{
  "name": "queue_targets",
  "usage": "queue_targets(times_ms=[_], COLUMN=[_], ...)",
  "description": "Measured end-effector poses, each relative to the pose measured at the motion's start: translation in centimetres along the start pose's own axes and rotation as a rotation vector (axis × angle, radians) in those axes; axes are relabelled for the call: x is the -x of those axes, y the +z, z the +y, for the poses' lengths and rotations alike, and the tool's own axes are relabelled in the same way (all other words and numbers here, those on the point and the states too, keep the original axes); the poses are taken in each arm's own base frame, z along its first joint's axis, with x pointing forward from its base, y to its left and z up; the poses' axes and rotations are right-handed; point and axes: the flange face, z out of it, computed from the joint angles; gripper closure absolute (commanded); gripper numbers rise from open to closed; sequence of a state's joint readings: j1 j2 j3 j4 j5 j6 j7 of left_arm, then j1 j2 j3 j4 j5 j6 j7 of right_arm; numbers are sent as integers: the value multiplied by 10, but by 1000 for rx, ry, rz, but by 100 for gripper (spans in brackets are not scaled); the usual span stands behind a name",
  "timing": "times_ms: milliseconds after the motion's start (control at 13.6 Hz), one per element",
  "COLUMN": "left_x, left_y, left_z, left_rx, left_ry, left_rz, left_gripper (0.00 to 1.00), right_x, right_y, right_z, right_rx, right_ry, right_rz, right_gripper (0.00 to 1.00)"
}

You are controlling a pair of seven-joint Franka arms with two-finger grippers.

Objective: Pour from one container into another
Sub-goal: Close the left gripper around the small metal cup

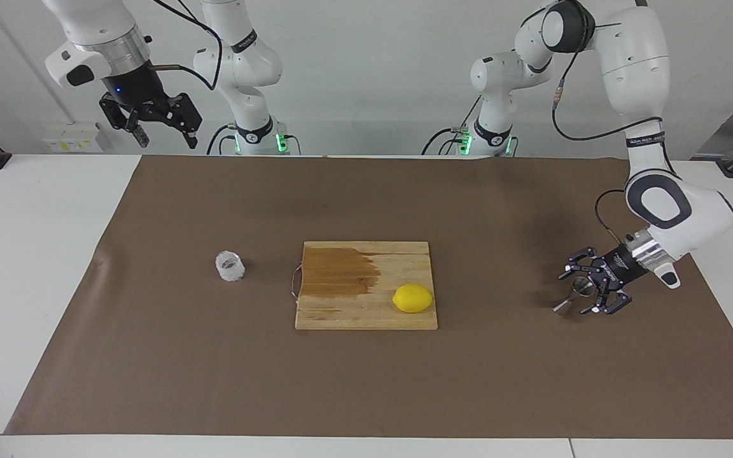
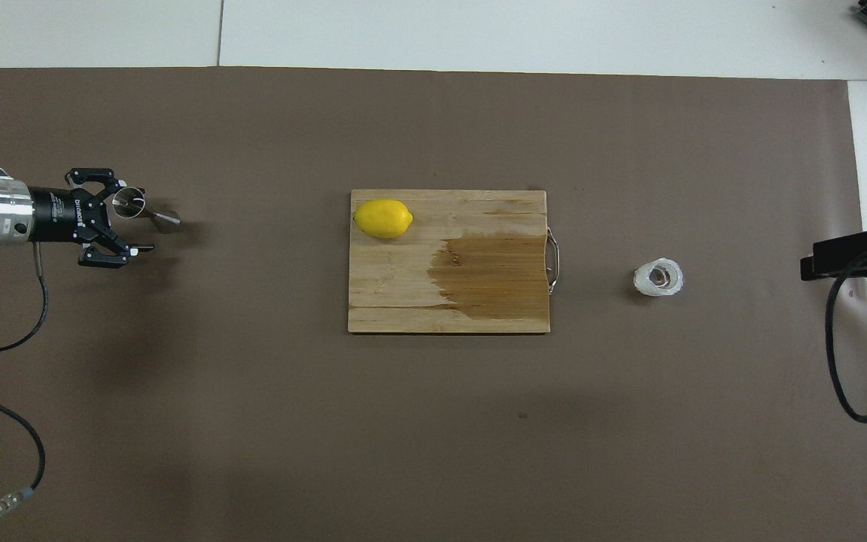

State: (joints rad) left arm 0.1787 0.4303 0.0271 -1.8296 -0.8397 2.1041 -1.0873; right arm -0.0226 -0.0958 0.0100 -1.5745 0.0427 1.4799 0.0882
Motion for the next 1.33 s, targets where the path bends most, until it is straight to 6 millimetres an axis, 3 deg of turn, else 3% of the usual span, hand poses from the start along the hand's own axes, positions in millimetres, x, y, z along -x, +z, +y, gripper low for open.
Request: queue_targets(times_ms=[515,1104,1325], left_x=[-21,-16,-18], left_y=[-3,9,7], left_z=[-21,-28,-28], left_rx=[50,122,131], left_ry=[-5,-7,-16], left_rz=[-102,-148,-152], left_gripper=[0,0,17], right_x=[0,0,0], right_y=[0,0,0], right_z=[0,0,0], right_rx=[0,0,0], right_ry=[0,0,0], right_rz=[0,0,0], right_gripper=[0,0,0])
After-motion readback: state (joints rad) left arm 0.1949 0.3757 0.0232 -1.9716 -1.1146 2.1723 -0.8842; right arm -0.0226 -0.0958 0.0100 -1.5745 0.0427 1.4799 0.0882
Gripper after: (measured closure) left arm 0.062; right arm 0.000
